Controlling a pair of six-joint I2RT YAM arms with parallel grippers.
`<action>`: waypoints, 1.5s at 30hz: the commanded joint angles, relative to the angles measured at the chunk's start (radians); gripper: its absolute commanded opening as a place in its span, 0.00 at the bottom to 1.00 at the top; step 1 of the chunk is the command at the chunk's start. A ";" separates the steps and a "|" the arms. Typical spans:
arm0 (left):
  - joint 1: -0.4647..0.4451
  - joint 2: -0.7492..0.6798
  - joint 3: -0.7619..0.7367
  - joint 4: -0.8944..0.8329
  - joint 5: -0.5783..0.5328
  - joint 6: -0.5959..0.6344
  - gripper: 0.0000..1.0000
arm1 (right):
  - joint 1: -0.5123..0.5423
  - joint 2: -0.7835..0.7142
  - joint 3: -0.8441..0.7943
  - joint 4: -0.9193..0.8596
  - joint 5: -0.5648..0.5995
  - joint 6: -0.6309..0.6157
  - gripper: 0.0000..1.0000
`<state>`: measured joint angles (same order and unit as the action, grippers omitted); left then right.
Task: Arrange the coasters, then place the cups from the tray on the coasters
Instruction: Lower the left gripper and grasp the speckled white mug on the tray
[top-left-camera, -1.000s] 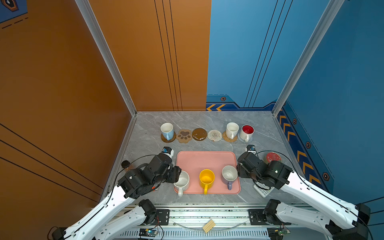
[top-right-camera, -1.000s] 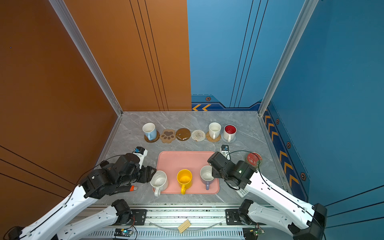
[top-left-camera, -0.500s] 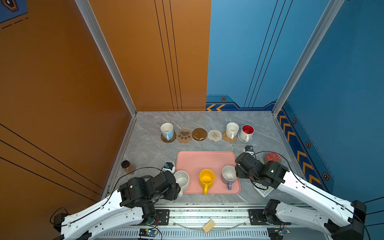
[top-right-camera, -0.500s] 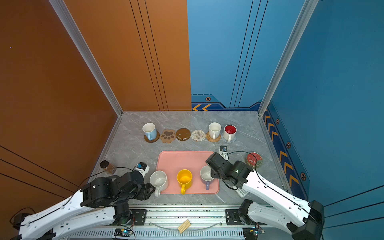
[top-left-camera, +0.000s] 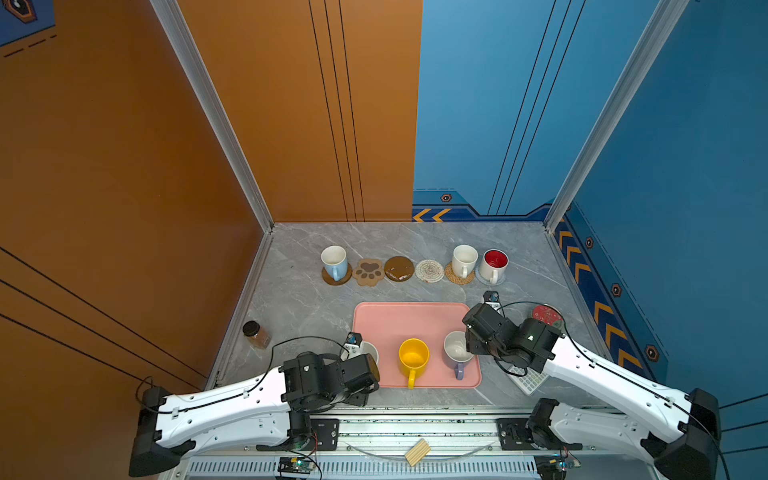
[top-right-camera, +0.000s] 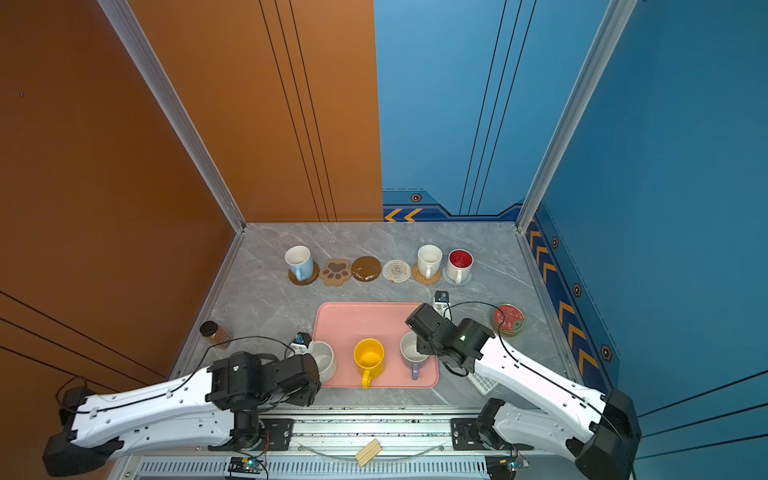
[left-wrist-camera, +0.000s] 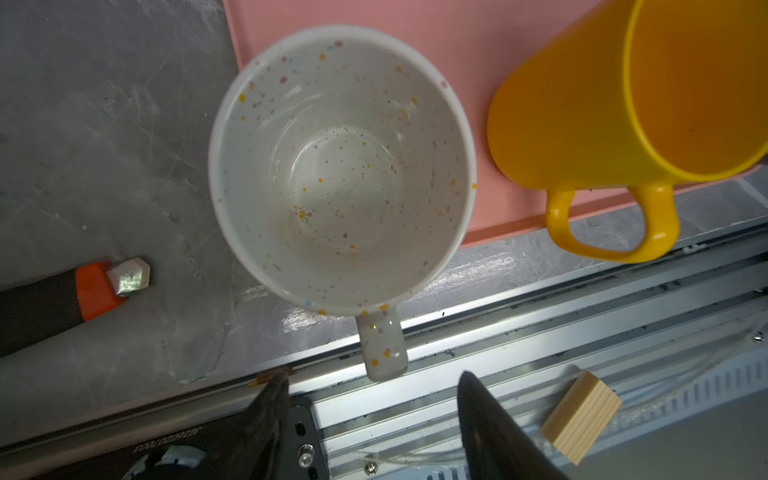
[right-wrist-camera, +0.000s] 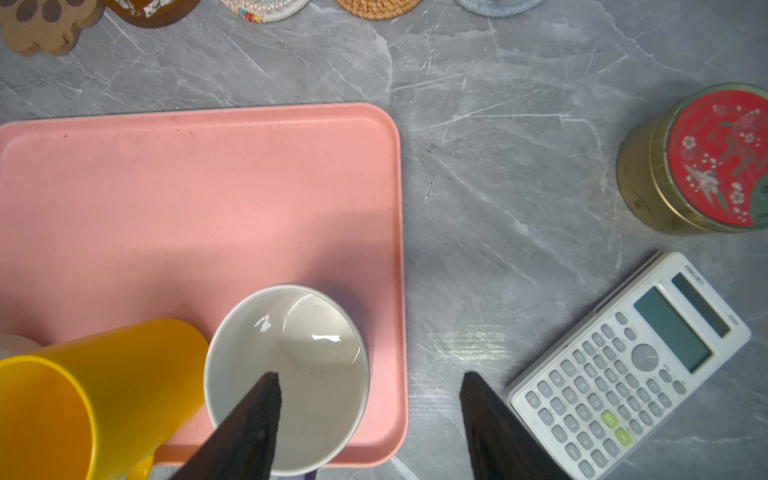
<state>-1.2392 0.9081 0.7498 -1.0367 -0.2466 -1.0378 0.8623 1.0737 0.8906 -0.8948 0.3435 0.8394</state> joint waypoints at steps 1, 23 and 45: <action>-0.013 0.029 -0.021 0.021 -0.051 -0.031 0.64 | -0.009 0.000 -0.005 0.011 0.008 -0.001 0.68; 0.003 0.144 -0.092 0.151 -0.064 -0.059 0.49 | -0.036 0.003 -0.019 0.022 -0.001 -0.008 0.68; 0.057 0.187 -0.113 0.203 -0.048 -0.019 0.03 | -0.059 0.022 -0.020 0.039 -0.024 -0.019 0.68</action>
<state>-1.1965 1.0939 0.6502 -0.8444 -0.2958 -1.0698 0.8089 1.0870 0.8829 -0.8593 0.3264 0.8352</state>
